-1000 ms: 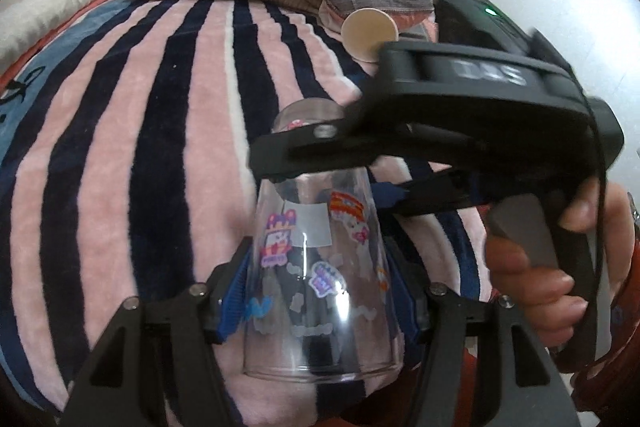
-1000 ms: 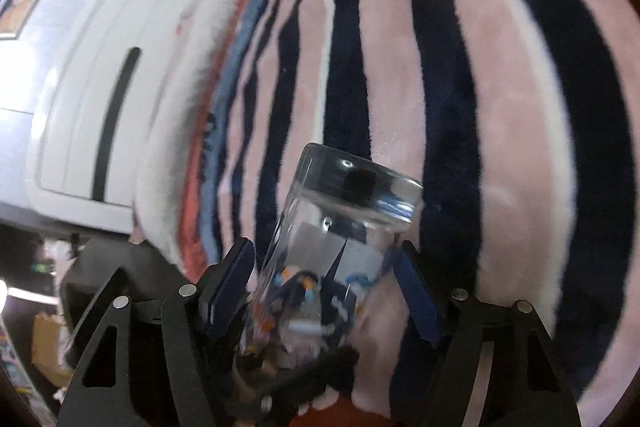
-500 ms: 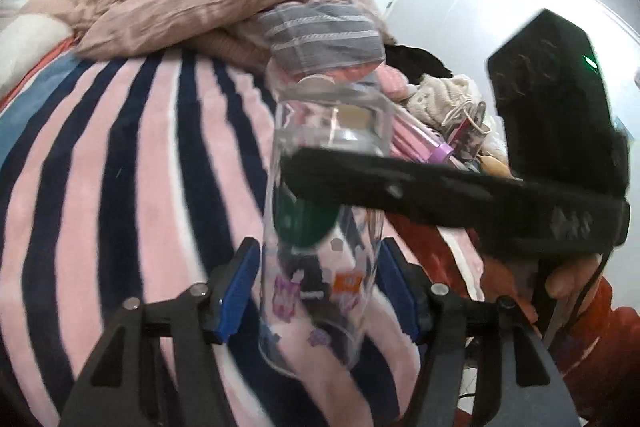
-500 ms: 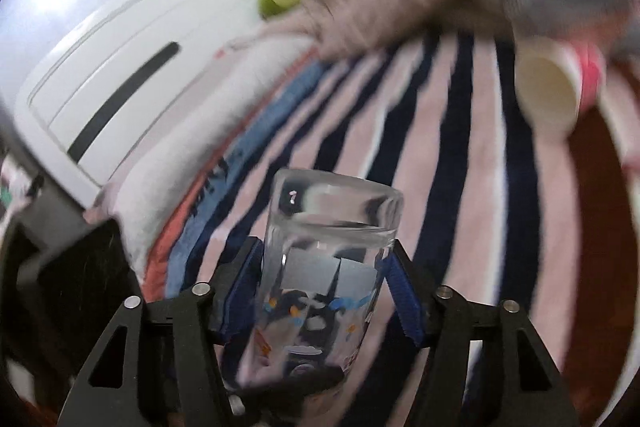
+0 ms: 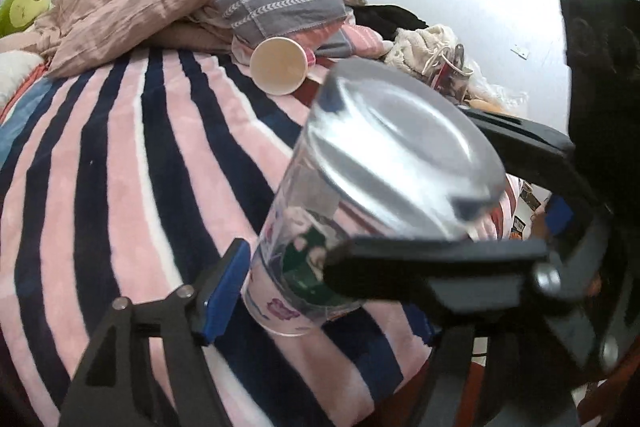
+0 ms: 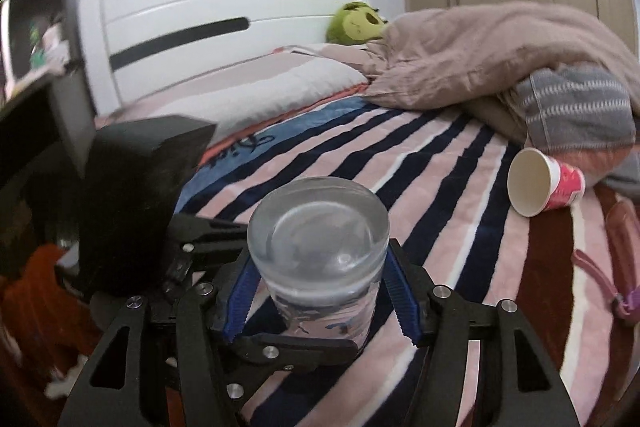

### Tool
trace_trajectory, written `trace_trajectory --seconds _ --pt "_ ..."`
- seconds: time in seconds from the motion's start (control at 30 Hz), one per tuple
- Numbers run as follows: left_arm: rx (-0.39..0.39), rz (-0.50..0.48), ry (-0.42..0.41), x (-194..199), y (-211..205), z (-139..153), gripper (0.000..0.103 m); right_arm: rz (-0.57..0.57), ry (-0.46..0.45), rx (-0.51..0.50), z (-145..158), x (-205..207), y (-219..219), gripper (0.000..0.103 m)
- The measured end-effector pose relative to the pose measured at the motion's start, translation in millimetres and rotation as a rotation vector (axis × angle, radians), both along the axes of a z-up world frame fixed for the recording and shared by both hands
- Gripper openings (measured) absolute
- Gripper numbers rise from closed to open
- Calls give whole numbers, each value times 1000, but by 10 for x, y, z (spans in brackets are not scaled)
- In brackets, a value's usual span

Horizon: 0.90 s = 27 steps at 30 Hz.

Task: Flip cup upside down
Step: 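Rotate the cup upright with the right gripper while the left gripper opens and releases, then set the cup standing on the blanket and open the right gripper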

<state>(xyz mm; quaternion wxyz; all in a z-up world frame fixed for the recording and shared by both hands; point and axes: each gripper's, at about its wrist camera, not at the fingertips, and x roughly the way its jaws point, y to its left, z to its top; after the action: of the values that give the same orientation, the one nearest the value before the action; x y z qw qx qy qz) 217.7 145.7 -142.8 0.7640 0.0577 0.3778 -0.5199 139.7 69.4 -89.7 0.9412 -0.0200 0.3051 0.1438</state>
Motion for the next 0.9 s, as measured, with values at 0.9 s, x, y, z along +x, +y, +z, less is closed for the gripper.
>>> trace_trajectory --seconds 0.9 --pt "79 333 -181 -802 696 1172 102 -267 -101 75 918 -1074 -221 94"
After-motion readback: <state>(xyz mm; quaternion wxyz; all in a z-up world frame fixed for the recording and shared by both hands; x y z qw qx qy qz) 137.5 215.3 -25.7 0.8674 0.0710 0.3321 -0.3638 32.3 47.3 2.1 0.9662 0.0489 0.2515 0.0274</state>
